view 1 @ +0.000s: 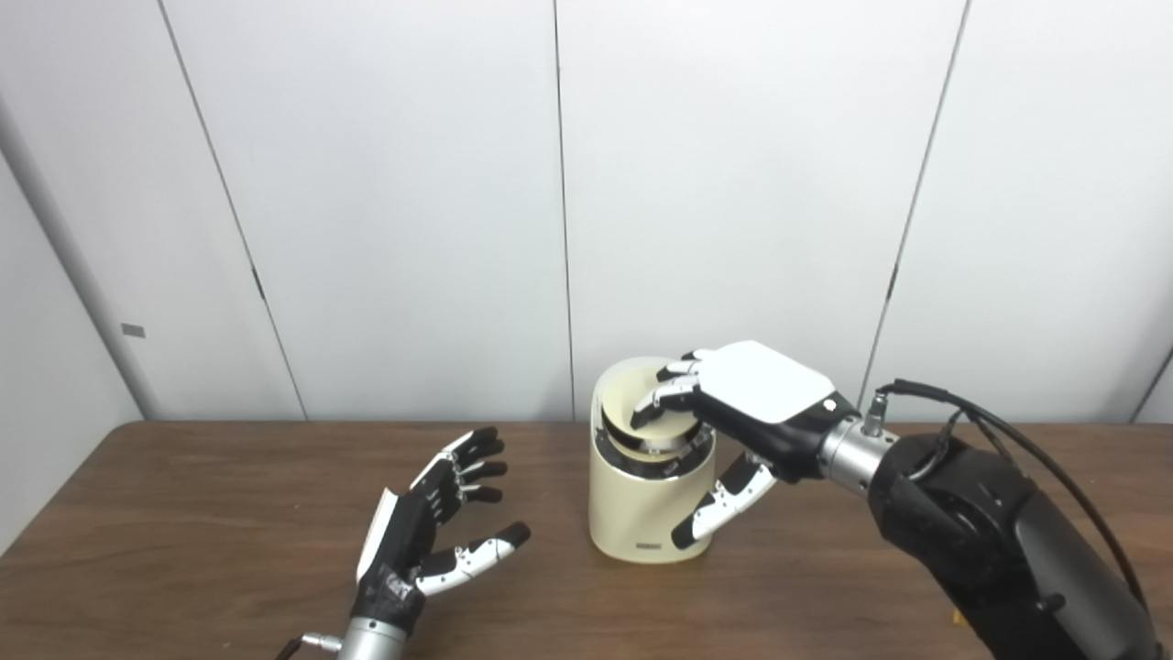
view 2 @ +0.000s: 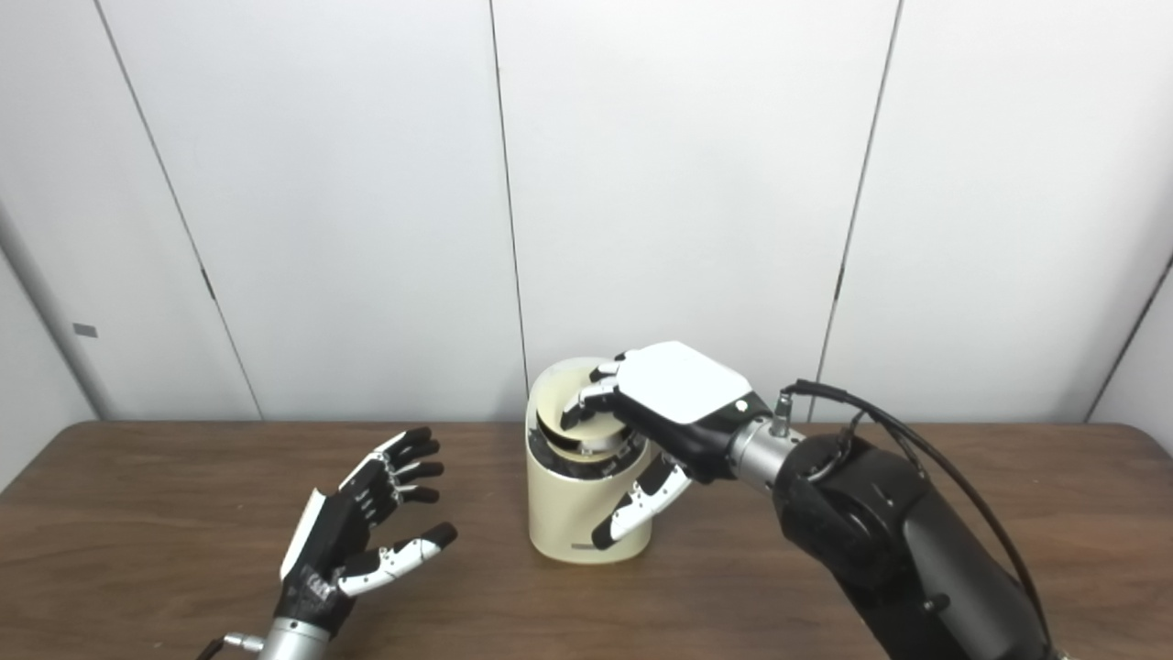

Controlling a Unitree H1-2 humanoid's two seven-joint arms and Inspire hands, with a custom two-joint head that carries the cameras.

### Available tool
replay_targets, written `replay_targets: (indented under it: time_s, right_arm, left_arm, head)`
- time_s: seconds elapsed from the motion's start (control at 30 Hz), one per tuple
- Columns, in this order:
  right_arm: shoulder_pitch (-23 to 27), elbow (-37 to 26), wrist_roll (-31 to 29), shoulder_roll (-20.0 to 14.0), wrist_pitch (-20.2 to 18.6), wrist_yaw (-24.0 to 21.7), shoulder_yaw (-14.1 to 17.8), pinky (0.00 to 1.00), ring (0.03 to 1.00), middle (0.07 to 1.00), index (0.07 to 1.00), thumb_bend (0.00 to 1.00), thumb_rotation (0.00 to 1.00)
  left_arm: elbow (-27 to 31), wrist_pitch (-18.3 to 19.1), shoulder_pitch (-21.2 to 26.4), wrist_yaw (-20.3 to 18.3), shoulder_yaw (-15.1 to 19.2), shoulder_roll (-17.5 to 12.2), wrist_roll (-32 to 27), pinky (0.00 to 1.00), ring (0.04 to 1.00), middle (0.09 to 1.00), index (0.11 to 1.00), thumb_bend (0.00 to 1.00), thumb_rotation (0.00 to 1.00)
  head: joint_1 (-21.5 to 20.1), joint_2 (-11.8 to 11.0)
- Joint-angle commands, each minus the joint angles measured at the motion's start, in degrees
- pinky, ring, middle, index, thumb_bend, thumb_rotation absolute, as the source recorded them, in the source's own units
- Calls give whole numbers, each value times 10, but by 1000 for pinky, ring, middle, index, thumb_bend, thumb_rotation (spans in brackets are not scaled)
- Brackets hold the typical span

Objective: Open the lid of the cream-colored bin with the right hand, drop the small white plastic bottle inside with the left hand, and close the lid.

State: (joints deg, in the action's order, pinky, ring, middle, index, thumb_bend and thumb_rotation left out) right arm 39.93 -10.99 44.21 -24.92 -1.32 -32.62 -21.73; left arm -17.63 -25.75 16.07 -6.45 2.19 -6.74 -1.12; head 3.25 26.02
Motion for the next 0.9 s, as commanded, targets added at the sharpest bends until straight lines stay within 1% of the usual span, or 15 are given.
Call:
replay_targets:
  time_s: [0.0, 0.13, 0.47, 0.6, 0.63, 0.87]
  right_arm:
    - [19, -17, -4, -5, 10, -2, 7, 938, 897, 756, 742, 772, 480]
    - [18, -18, 1, -5, 11, -7, 6, 947, 897, 758, 744, 769, 480]
    - [11, -13, -1, -6, 17, -15, 8, 959, 897, 757, 742, 773, 489]
    - [6, -11, 2, -6, 19, -16, 7, 956, 895, 758, 742, 775, 467]
    - [6, -11, 4, -7, 18, -18, 6, 956, 895, 759, 743, 775, 464]
    - [-1, -8, 11, -5, 13, -21, 4, 949, 894, 762, 746, 781, 466]
  left_arm:
    - [3, -6, 2, 8, -2, 9, -3, 676, 773, 831, 860, 719, 119]
    - [3, -3, 1, 10, -2, 9, 0, 677, 774, 831, 859, 724, 138]
    - [5, -4, -2, 5, -1, 10, -9, 679, 777, 835, 859, 722, 123]
    - [5, -5, -2, 5, -1, 10, -9, 678, 776, 835, 860, 719, 124]
    - [6, -5, -2, 5, -1, 10, -9, 678, 776, 834, 861, 719, 123]
    - [16, -1, -7, 4, -1, 9, -11, 678, 774, 832, 859, 721, 128]
  head:
    - [0, 1]
    - [0, 1]
    - [2, 5]
    - [2, 5]
    - [3, 9]
    - [5, 14]
